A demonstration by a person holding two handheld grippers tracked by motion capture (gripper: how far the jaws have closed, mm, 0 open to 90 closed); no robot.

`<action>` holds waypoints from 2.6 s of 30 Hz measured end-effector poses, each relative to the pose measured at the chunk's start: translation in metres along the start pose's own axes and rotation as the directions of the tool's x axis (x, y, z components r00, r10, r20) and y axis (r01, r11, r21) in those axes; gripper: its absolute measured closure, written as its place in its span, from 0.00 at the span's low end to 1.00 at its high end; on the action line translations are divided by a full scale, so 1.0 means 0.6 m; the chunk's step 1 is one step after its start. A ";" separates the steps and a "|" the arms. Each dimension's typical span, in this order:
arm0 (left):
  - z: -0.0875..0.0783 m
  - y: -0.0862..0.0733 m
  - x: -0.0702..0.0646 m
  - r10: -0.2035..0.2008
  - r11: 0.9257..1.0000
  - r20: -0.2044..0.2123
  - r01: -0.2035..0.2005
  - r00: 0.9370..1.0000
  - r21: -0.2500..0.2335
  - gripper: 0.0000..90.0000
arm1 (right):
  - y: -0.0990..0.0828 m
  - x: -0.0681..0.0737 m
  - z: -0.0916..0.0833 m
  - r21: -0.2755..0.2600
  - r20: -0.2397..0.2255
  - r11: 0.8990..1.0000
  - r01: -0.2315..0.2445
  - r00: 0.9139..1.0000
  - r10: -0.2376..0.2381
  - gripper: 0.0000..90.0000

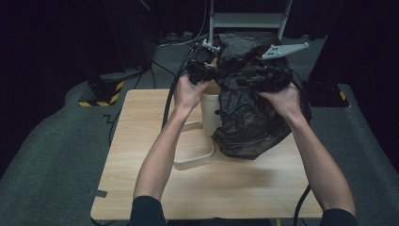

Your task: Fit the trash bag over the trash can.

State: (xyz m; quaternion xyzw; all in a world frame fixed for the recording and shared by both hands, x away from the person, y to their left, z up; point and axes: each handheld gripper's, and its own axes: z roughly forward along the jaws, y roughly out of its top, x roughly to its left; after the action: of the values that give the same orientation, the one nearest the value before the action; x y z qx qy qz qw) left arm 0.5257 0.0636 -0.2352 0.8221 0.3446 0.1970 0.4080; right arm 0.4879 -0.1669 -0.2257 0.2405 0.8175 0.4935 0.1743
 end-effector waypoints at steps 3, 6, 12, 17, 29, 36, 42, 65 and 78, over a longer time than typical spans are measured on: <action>0.000 -0.003 0.002 -0.003 1.000 -0.001 0.003 1.000 0.003 0.99 | -0.009 -0.021 -0.014 -0.009 0.086 0.999 -0.034 0.996 0.035 0.53; 0.001 -0.003 0.002 -0.003 1.000 0.000 0.003 1.000 0.002 0.99 | -0.019 -0.038 -0.019 0.000 0.174 0.998 -0.068 0.982 0.067 0.46; 0.005 -0.003 -0.003 0.005 1.000 -0.003 -0.005 1.000 0.011 0.99 | -0.038 -0.065 -0.011 0.030 0.212 0.991 -0.131 0.970 0.122 0.46; 0.008 -0.004 -0.003 -0.001 1.000 0.003 0.001 1.000 0.007 0.99 | -0.040 -0.069 -0.004 0.043 0.188 0.987 -0.152 0.972 0.141 0.62; 0.001 -0.008 -0.002 -0.016 1.000 0.009 0.016 1.000 -0.020 0.82 | -0.030 -0.049 -0.006 0.056 0.191 0.996 -0.064 0.980 0.053 0.99; -0.035 -0.010 0.006 -0.041 0.995 -0.015 0.039 0.999 -0.093 0.57 | -0.008 -0.032 -0.010 0.052 0.152 0.998 -0.026 0.988 0.018 1.00; -0.059 -0.010 0.005 -0.046 0.990 -0.029 0.042 0.999 -0.138 0.48 | 0.001 -0.022 0.018 0.087 0.092 0.996 -0.020 0.996 0.012 1.00; 0.007 -0.014 0.009 -0.069 0.998 -0.037 0.068 0.997 -0.012 0.54 | -0.004 -0.015 -0.011 0.081 0.080 0.996 0.020 0.996 -0.026 0.67; 0.016 -0.022 0.016 -0.082 0.997 -0.033 0.082 0.996 0.014 0.52 | -0.018 -0.078 -0.027 -0.006 0.303 0.993 -0.120 0.946 0.116 0.42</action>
State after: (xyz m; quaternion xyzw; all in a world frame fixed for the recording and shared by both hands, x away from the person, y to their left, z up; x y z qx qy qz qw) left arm 0.5329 0.0710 -0.2512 0.8071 0.3862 0.1909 0.4038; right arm 0.5156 -0.2094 -0.2260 0.3625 0.7685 0.4552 0.2661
